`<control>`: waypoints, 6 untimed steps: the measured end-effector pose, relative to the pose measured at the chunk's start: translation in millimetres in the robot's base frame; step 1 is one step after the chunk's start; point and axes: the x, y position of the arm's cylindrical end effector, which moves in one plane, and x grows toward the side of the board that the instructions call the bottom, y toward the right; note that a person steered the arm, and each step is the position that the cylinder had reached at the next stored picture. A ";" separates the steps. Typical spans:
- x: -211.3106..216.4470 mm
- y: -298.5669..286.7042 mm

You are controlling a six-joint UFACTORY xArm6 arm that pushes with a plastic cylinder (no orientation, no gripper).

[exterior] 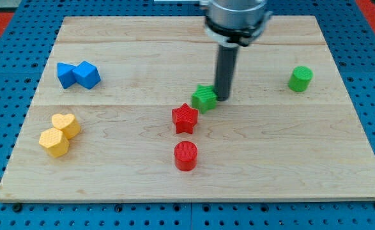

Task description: Move the green circle up a bit

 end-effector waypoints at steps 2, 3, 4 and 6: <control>-15.2 41.1; 17.3 110.6; -20.8 211.5; -57.7 124.8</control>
